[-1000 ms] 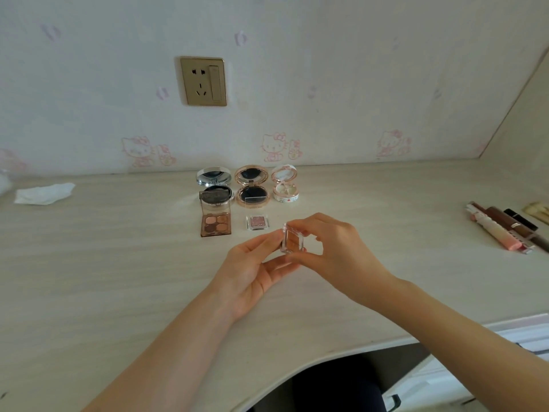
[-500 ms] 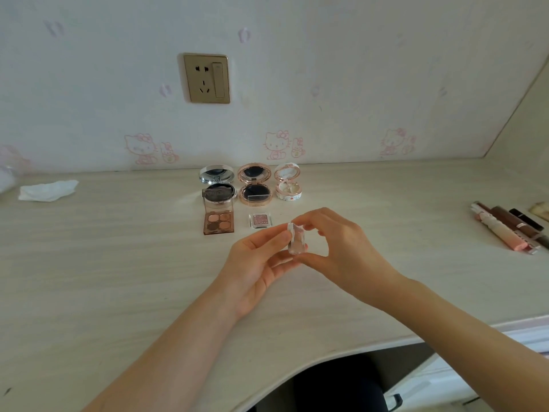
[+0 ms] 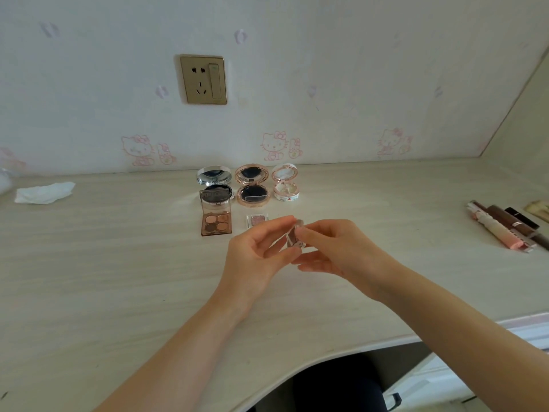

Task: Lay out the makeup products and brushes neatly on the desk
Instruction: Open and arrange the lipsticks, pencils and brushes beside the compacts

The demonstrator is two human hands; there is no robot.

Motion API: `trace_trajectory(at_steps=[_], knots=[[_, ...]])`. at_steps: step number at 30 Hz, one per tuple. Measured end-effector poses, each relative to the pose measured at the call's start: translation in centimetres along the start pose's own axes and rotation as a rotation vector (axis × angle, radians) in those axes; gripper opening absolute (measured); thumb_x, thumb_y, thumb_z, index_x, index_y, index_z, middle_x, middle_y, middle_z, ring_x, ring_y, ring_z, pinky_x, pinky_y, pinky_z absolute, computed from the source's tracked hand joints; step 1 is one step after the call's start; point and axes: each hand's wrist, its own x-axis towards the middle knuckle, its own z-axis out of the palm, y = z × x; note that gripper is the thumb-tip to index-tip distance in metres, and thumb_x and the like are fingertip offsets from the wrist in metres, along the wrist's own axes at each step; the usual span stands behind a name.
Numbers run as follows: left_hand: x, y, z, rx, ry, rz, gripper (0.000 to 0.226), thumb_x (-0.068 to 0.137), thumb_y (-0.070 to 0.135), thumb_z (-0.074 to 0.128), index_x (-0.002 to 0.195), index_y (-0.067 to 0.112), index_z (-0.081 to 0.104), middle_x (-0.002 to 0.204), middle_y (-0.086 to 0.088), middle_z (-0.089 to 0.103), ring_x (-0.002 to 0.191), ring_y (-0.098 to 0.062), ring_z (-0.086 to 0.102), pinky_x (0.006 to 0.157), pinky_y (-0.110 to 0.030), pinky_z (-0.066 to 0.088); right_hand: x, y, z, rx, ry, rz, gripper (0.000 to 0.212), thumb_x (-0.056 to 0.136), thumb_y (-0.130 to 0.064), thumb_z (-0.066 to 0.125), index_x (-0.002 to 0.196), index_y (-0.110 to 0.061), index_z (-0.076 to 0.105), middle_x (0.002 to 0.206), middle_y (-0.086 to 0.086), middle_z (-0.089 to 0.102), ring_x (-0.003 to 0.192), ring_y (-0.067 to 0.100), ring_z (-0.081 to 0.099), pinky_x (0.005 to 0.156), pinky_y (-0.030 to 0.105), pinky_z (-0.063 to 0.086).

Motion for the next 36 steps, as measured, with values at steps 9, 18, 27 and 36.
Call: trace_trajectory(at_steps=[9, 18, 27, 36], knots=[[0.3, 0.4, 0.4, -0.249, 0.101, -0.223, 0.030, 0.085, 0.000, 0.063, 0.115, 0.003, 0.066, 0.105, -0.008, 0.072, 0.104, -0.017, 0.067, 0.095, -0.033, 0.051, 0.2, 0.6, -0.1, -0.130, 0.124, -0.126, 0.031, 0.080, -0.024, 0.074, 0.108, -0.017, 0.064, 0.093, -0.003, 0.074, 0.084, 0.008, 0.070, 0.072, 0.022, 0.056], [0.4, 0.8, 0.1, -0.448, 0.059, -0.456, 0.024, 0.082, 0.019, 0.068, 0.097, 0.001, 0.073, 0.102, -0.019, 0.070, 0.100, -0.032, 0.067, 0.086, -0.039, 0.056, -0.1, 1.0, 0.5, -0.596, 0.210, -0.522, 0.035, 0.070, -0.023, 0.081, 0.102, -0.024, 0.065, 0.093, -0.018, 0.067, 0.091, -0.004, 0.060, 0.074, 0.015, 0.049], [0.3, 0.9, 0.1, -0.527, 0.041, -0.477, 0.022, 0.075, 0.017, 0.069, 0.090, 0.002, 0.076, 0.098, -0.018, 0.071, 0.096, -0.031, 0.068, 0.085, -0.039, 0.057, 0.3, 0.3, -0.8, -0.564, 0.128, -0.499, 0.028, 0.069, -0.021, 0.083, 0.093, -0.024, 0.070, 0.088, -0.016, 0.071, 0.091, -0.004, 0.065, 0.080, 0.021, 0.054], [0.4, 0.6, 0.2, -0.516, 0.028, -0.482, 0.029, 0.081, 0.014, 0.063, 0.102, -0.006, 0.068, 0.111, -0.027, 0.066, 0.101, -0.036, 0.067, 0.084, -0.040, 0.057, 1.2, 0.6, -2.2, -0.487, 0.155, -0.495, 0.010, 0.090, -0.016, 0.063, 0.095, -0.015, 0.072, 0.086, -0.007, 0.074, 0.083, 0.006, 0.070, 0.082, 0.028, 0.056]])
